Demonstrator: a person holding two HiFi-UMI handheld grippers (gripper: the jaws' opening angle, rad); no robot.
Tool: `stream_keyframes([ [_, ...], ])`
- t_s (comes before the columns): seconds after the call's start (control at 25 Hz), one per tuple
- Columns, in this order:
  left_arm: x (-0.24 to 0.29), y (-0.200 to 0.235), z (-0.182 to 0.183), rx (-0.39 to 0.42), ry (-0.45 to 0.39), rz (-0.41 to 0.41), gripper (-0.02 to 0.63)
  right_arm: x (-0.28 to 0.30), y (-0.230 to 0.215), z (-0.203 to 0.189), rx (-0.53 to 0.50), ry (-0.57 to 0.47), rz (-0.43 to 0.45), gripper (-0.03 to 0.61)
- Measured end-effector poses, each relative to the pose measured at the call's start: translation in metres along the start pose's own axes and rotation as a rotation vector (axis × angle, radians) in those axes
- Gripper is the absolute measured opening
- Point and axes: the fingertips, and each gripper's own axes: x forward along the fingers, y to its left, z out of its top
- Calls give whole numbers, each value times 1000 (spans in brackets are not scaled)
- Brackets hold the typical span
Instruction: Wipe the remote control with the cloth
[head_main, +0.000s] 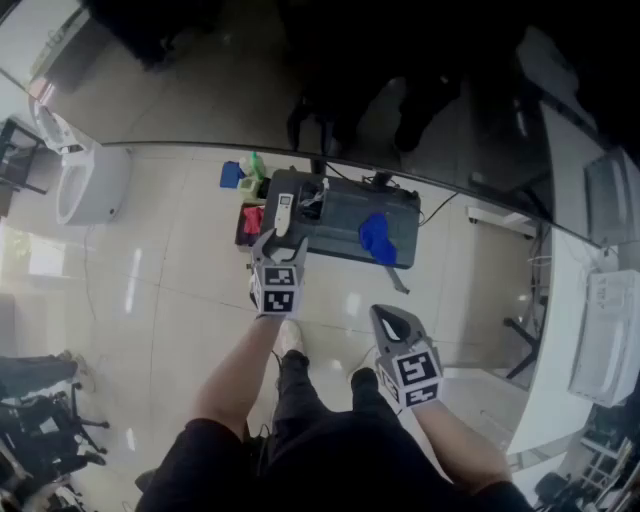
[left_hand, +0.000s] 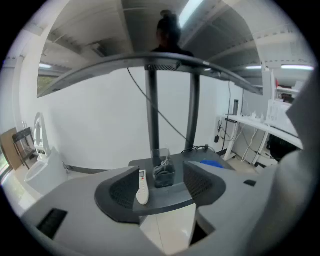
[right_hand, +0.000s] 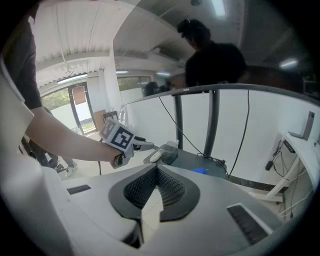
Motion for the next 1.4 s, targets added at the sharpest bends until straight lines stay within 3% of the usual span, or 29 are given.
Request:
stream_keyframes([
  [0.24,84,52,-53,-19,124,41,293,18,-3,-15,37,34,0,11],
  [0.6,135,66,-96,-31,275,40,291,41,-3,-47,91,112,15,10],
  [0.68,139,67,-98,-34,280,48,278,52,-7,-44,87,106,17,11],
  [0.8,141,70,-101,-23,286,68,209,65,-8,-36,97,93,15,11],
  [1.12,127,70,-99,27,291,43,198,80,-12,-37,106,86,5,11],
  [1.4,68,62,-86,63,229,34,197,116,-47,-36,89,84,-46,11],
])
